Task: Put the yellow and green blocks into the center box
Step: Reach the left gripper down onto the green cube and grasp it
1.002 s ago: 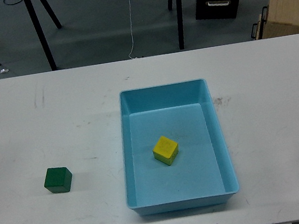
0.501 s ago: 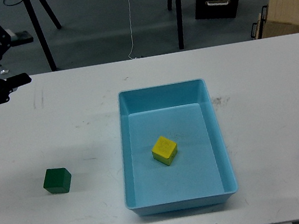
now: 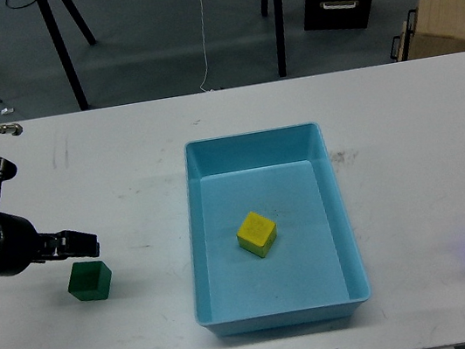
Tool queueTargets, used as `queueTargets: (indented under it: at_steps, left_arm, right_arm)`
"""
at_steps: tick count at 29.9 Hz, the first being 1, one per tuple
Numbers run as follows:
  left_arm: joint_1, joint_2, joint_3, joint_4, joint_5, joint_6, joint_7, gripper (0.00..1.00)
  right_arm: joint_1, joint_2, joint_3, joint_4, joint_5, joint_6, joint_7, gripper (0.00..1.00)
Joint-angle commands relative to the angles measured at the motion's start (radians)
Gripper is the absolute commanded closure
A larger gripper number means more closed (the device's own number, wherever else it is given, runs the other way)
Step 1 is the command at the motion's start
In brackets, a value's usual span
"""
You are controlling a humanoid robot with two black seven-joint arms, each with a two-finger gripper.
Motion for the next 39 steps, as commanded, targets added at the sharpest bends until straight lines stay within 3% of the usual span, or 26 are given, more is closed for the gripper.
queueTargets:
  at_steps: [1, 6, 30, 39]
  left_arm:
    - [-0.016, -0.086, 0.026, 0.042, 0.000, 0.000, -0.004, 0.00]
    - [-0.004, -0.156, 0.083, 0.080, 0.000, 0.000, -0.005, 0.00]
    - [0.074, -0.165, 0.078, 0.142, 0.000, 0.001, -0.005, 0.01]
    - [0.105, -0.166, 0.075, 0.142, 0.011, 0.004, 0.013, 0.26]
  right_arm:
    - [-0.003, 0.000, 0.003, -0.001, -0.001, 0.001, 0.000, 0.00]
    - [-0.003, 0.000, 0.008, -0.005, -0.001, 0.001, 0.000, 0.00]
    - [-0.018, -0.006, -0.001, -0.016, -0.003, 0.031, 0.000, 0.00]
    - [-0.026, -0.015, -0.003, -0.016, -0.003, 0.031, 0.000, 0.00]
